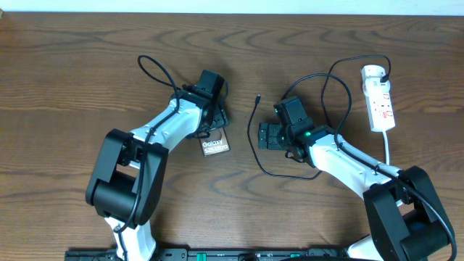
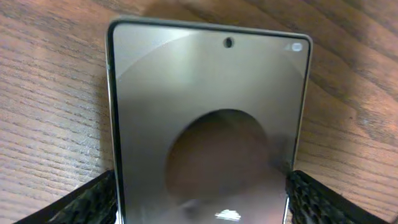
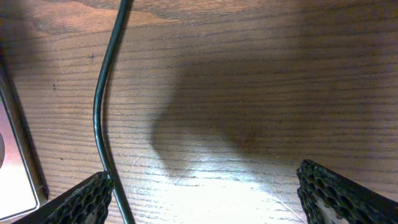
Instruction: Plug charger to phone and switch on socket
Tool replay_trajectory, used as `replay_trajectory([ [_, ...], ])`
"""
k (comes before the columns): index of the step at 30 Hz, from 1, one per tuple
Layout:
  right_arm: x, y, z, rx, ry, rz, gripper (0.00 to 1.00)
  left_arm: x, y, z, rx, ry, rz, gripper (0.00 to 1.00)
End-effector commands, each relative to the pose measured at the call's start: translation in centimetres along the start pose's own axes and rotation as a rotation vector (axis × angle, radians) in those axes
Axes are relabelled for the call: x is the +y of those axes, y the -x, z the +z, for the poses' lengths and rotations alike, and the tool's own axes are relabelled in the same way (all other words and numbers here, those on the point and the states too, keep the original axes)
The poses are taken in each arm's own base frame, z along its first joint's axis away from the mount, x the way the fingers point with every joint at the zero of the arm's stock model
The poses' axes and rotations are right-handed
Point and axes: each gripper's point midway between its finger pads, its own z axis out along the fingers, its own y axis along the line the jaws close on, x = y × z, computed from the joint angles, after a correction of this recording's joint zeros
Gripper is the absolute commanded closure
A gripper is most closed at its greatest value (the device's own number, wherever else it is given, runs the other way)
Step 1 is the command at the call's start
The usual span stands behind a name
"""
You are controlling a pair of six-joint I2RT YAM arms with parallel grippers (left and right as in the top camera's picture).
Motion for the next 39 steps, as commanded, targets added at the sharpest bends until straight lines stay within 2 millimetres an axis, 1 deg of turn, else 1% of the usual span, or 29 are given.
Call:
replay_trajectory([
  [1, -0.4, 0.6, 0.0, -0.014, -0.015, -0.005, 0.07, 2.4, -1.9, 2.3, 0.074, 0.127, 0.043, 0.16],
  [7, -0.4, 0.6, 0.0, -0.014, -0.015, -0.006, 0.07, 2.1, -1.5, 2.1, 0.068, 0.122, 0.042, 0.12],
  [14, -0.4, 0.7, 0.0, -0.016, -0.015, -0.005, 0.07, 2.2, -1.6, 2.1, 0.069, 0.123, 0.038, 0.12],
  [23, -0.5, 0.8, 0.0, -0.021, -0.024, -0.006, 0.06, 2.4, -2.9, 3.8, 0.092, 0.138, 0.049, 0.12],
  [32, -0.6, 0.8, 0.0, -0.023, -0.028, -0.006, 0.06, 2.0, -2.9, 4.2, 0.086, 0.127, 0.053, 0.12],
  [33, -0.6, 0.8, 0.0, -0.023, -0.028, -0.006, 0.06, 2.0, -2.9, 4.2, 0.087, 0.127, 0.053, 0.13],
  [35, -0.6, 0.8, 0.0, -0.024, -0.031, -0.006, 0.06, 1.9, -2.9, 4.2, 0.089, 0.125, 0.053, 0.22],
  [36, -0.6, 0.8, 0.0, -0.025, -0.031, -0.006, 0.06, 1.9, -3.0, 4.2, 0.089, 0.125, 0.053, 0.3],
  [38, -0.6, 0.8, 0.0, -0.025, -0.031, -0.006, 0.06, 1.9, -3.0, 4.2, 0.089, 0.124, 0.053, 0.34],
  [39, -0.6, 0.8, 0.0, -0.025, -0.031, -0.006, 0.06, 1.9, -2.9, 4.2, 0.089, 0.124, 0.053, 0.34],
])
